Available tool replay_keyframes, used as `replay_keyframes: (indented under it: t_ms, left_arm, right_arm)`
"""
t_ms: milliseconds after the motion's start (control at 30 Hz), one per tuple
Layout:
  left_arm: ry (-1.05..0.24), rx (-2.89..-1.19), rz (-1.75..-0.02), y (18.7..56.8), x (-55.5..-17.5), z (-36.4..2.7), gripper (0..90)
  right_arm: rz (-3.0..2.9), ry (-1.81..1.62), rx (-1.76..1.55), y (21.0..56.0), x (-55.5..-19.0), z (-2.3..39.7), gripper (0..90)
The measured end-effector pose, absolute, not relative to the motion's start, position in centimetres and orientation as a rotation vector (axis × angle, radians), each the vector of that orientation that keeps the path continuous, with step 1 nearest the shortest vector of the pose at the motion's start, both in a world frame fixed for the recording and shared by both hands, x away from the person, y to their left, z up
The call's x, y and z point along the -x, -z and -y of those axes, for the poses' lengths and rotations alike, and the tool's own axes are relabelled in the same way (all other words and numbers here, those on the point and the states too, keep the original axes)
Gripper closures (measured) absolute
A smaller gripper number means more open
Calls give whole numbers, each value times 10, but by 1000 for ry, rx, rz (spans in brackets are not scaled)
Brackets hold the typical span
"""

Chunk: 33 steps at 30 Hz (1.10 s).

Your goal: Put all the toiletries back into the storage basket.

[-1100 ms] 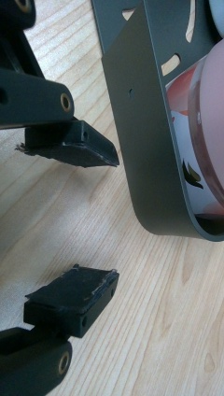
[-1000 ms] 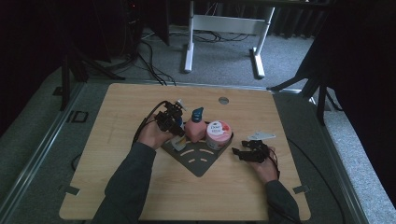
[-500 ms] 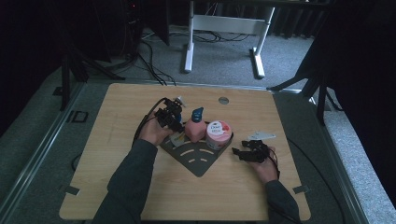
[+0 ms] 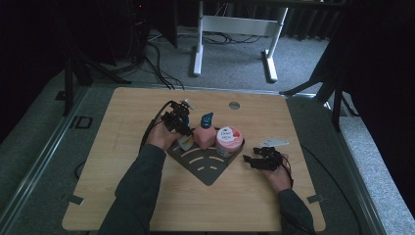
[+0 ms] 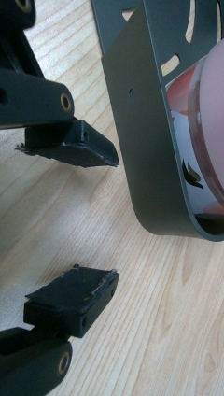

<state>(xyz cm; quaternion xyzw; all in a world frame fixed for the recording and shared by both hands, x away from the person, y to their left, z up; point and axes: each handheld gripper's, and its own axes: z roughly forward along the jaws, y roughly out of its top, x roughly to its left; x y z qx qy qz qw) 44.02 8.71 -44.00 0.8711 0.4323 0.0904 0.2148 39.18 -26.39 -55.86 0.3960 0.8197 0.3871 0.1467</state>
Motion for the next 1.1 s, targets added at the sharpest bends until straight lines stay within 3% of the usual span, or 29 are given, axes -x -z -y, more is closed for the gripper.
replay_keyframes:
  t_ms: [1100]
  left_arm:
    - [-312, -2296, -1207, 447, -456, -88, 547]
  right_arm:
    - [-2360, -1112, -1136, 559, -392, 263, 375]
